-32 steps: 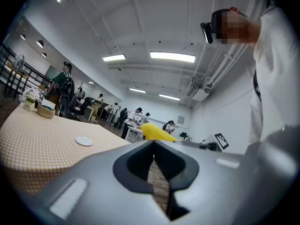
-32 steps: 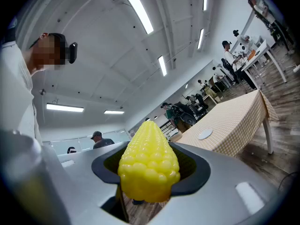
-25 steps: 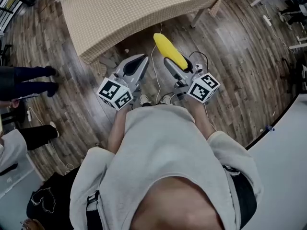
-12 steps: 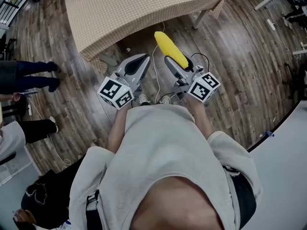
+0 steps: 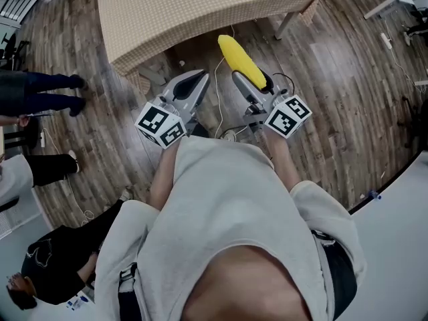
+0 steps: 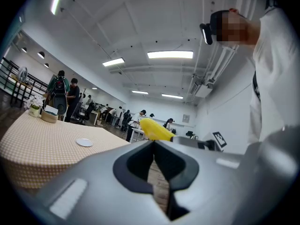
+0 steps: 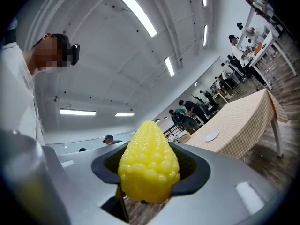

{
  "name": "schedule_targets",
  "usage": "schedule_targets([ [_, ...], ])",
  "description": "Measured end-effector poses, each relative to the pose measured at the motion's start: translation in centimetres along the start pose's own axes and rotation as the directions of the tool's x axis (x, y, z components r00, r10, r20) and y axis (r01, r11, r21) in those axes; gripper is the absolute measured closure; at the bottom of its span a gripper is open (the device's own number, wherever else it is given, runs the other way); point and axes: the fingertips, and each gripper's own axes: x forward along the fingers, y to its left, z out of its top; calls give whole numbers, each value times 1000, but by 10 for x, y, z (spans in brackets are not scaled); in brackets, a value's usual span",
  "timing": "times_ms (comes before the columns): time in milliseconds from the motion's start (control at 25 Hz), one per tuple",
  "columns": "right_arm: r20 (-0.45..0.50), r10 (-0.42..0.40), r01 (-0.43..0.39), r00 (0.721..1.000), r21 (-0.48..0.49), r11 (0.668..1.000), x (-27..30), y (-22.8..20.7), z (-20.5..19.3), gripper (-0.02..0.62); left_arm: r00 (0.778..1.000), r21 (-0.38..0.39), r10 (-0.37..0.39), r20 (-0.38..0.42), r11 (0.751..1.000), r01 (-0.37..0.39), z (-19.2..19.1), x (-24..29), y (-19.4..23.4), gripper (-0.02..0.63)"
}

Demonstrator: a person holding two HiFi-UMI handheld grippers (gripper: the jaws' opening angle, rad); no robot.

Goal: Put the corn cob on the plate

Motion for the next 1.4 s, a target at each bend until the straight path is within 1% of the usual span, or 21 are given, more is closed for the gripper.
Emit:
schedule_targets([
  [360,8,6,-6,1000,-9,1000,-6,-9,8,347,1000,2,11,8,1000,-11,-1,10,1,598],
  [760,42,-23,24,999,-19,1000,19,-43,22,347,1000,7,-20,4,1000,20,2,39,35,598],
  [1000,57,-45,47,997,-30,998,46,-70,25,347,999,-2,-54,4,999,54,0,65,74,598],
  [1200,48,-80,81,996,-13,997,96,-112,36,347,997,-32,-77,-13,997,77,7,103,133,598],
  [1400,40,-96,96,995,3,995,144,-146,46,347,997,-44,-79,-24,996,78,18,128,186,598],
])
